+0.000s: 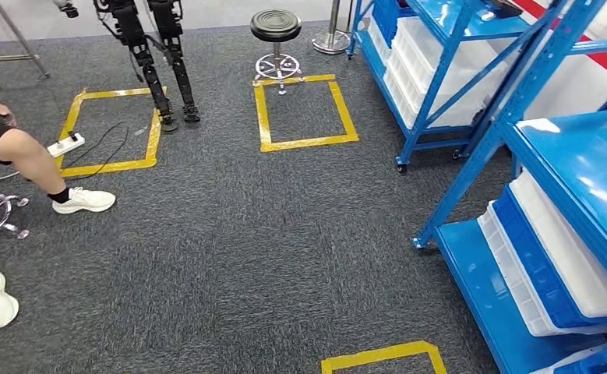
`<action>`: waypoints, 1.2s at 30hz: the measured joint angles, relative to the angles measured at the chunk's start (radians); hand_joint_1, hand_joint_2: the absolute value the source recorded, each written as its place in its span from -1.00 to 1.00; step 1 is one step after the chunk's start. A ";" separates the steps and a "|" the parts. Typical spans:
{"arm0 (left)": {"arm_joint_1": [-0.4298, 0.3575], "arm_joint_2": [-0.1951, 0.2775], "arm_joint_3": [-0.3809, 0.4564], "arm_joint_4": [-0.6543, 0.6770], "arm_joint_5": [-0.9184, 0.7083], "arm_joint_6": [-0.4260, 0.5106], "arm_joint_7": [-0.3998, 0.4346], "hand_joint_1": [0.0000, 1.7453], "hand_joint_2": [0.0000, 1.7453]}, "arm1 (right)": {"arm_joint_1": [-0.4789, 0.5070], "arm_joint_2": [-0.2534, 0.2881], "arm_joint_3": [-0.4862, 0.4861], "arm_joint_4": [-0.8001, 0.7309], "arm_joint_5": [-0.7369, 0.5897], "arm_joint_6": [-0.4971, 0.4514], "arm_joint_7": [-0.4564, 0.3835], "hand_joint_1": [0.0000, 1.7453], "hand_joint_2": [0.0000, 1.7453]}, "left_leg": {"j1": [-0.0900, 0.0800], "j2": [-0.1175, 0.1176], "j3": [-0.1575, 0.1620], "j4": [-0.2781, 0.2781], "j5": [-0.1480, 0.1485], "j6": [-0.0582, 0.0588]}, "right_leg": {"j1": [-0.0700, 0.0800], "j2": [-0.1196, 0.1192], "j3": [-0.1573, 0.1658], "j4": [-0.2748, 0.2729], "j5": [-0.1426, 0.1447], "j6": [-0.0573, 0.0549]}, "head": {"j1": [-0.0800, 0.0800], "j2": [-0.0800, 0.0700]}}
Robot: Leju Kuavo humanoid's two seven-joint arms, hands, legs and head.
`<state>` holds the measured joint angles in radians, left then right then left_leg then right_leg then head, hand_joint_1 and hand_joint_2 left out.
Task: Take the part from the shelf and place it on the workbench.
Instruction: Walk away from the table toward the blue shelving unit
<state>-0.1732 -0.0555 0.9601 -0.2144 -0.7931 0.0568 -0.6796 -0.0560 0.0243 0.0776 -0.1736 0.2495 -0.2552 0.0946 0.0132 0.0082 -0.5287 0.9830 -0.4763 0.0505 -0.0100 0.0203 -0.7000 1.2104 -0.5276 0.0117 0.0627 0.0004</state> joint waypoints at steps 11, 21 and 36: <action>-0.009 -0.002 0.000 0.000 0.000 0.000 0.001 -1.00 -1.00 | -0.001 0.000 0.000 0.000 0.000 -0.002 0.002 -1.00 -1.00 | -0.002 0.105 0.023 0.007 -0.030 -0.047 | -0.005 -0.056 0.124 -0.214 0.080 0.005 | -0.007 0.000; -0.014 -0.005 -0.005 0.000 -0.014 0.000 0.018 -1.00 -1.00 | 0.000 -0.003 -0.004 0.001 -0.007 -0.004 0.005 -1.00 -1.00 | 0.009 -0.057 -0.054 0.126 -0.046 -0.042 | 0.002 0.072 0.132 -0.214 0.088 -0.026 | -0.011 0.000; -0.022 -0.008 -0.013 0.000 -0.015 0.004 0.024 -1.00 -1.00 | 0.002 -0.002 -0.012 0.002 0.000 -0.005 0.012 -1.00 -1.00 | -0.001 0.071 0.000 -0.003 0.000 -0.010 | -0.013 -0.054 0.070 -0.104 0.035 0.037 | -0.003 0.000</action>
<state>-0.1948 -0.0635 0.9466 -0.2145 -0.8078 0.0606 -0.6552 -0.0540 0.0219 0.0661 -0.1720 0.2490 -0.2602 0.1064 0.0122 0.0796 -0.5289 0.9802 -0.4759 0.0402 -0.0232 -0.0342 -0.6298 1.1068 -0.4923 0.0485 0.0601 0.0004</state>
